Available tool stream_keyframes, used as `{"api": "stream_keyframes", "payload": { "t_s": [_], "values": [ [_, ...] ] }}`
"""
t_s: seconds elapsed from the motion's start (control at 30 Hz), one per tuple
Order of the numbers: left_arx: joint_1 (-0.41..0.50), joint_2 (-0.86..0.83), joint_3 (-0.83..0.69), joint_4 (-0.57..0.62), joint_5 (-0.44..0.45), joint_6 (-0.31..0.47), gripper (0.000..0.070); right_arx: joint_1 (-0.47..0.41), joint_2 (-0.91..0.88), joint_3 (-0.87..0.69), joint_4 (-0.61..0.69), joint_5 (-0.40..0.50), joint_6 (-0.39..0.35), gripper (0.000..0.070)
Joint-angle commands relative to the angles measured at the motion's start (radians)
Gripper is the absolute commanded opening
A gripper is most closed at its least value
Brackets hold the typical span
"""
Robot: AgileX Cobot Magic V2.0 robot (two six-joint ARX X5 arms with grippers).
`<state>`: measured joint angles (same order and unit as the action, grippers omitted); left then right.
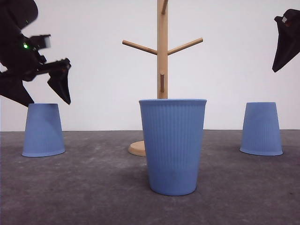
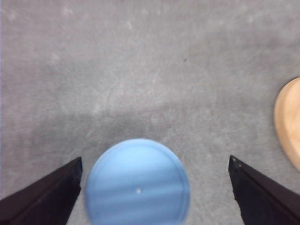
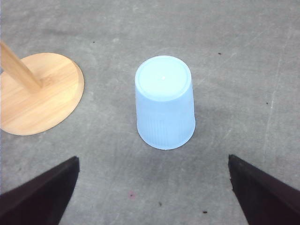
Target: Place three cups
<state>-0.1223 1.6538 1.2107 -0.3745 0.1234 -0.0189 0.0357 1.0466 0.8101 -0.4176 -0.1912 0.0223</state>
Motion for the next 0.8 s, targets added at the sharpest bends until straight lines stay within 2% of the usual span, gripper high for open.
{"api": "stream_keyframes", "payload": {
  "t_s": [0.0, 0.3, 0.37, 0.47, 0.5, 0.57, 0.77],
  "values": [
    [-0.003, 0.033, 0.034, -0.004, -0.001, 0.012, 0.0609, 0.001, 0.004, 0.008, 0.006, -0.003, -0.004, 0.065],
    [-0.003, 0.071, 0.039, 0.003, -0.025, 0.016, 0.0582, 0.001, 0.004, 0.008, 0.018, -0.003, -0.004, 0.065],
    [-0.003, 0.072, 0.039, -0.001, -0.027, 0.016, 0.0496, 0.001, 0.004, 0.008, 0.021, -0.003, -0.004, 0.065],
    [-0.003, 0.073, 0.039, -0.006, -0.027, 0.016, 0.0323, 0.001, 0.004, 0.008, 0.022, -0.003, -0.004, 0.065],
    [-0.003, 0.073, 0.039, -0.007, -0.027, 0.015, 0.0292, 0.001, 0.004, 0.008, 0.022, -0.003, -0.004, 0.065],
    [-0.003, 0.073, 0.039, -0.011, -0.027, 0.016, 0.0261, 0.001, 0.004, 0.008, 0.023, -0.003, -0.004, 0.065],
    [-0.003, 0.07, 0.044, -0.024, -0.016, 0.016, 0.0262, 0.001, 0.004, 0.008, 0.025, -0.003, -0.004, 0.065]
  ]
}}
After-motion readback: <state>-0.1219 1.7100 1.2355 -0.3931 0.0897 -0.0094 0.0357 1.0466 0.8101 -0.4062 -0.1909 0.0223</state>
